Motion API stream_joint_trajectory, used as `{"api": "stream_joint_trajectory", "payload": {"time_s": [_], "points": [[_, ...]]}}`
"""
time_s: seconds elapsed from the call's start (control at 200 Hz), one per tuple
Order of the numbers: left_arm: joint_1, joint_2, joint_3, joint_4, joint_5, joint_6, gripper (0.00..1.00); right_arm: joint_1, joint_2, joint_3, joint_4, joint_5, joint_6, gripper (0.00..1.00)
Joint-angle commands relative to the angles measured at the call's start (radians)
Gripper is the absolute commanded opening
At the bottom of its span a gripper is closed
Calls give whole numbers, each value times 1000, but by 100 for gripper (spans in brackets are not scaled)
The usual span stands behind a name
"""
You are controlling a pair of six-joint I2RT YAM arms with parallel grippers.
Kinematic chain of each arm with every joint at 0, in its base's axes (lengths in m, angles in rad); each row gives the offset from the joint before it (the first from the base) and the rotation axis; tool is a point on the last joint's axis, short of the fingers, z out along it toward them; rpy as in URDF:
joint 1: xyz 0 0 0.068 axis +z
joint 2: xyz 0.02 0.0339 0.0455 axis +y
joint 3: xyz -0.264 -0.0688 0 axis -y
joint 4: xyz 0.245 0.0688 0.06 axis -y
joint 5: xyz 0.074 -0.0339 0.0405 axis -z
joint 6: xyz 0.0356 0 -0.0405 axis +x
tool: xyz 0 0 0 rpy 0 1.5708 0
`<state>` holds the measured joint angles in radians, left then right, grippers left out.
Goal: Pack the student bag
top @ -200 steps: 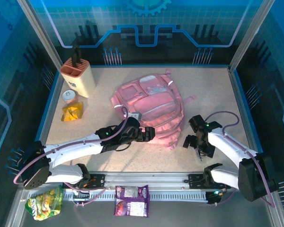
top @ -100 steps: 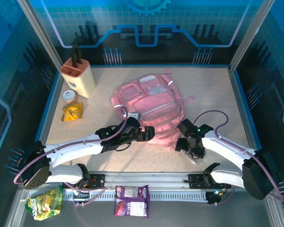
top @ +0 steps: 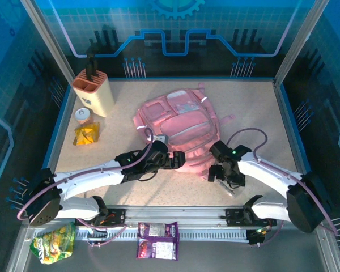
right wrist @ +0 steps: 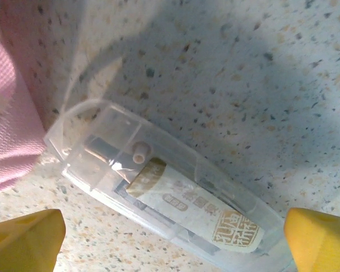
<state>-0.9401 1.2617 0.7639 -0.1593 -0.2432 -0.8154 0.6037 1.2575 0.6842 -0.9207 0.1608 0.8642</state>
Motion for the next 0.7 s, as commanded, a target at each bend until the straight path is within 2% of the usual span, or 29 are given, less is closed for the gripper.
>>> {"api": "stream_joint_trajectory", "payload": {"time_s": [0.0, 0.155, 0.315, 0.38, 0.465, 0.695], "points": [[-5, -3, -13, -4, -16, -28, 99, 7, 78, 41, -57, 38, -65, 100], [-6, -9, -11, -24, -13, -30, 99, 8, 173, 62, -51, 50, -94, 100], [-6, -27, -21, -28, -24, -33, 99, -7, 171, 74, -47, 98, -66, 100], [-4, -33, -21, -25, -27, -30, 99, -46, 164, 61, -17, 67, -68, 100], [-5, -35, -18, -22, -27, -23, 99, -112, 140, 23, 35, 15, -81, 92], [-5, -16, -6, -21, -20, -21, 99, -239, 12, -35, 79, 15, -82, 67]]}}
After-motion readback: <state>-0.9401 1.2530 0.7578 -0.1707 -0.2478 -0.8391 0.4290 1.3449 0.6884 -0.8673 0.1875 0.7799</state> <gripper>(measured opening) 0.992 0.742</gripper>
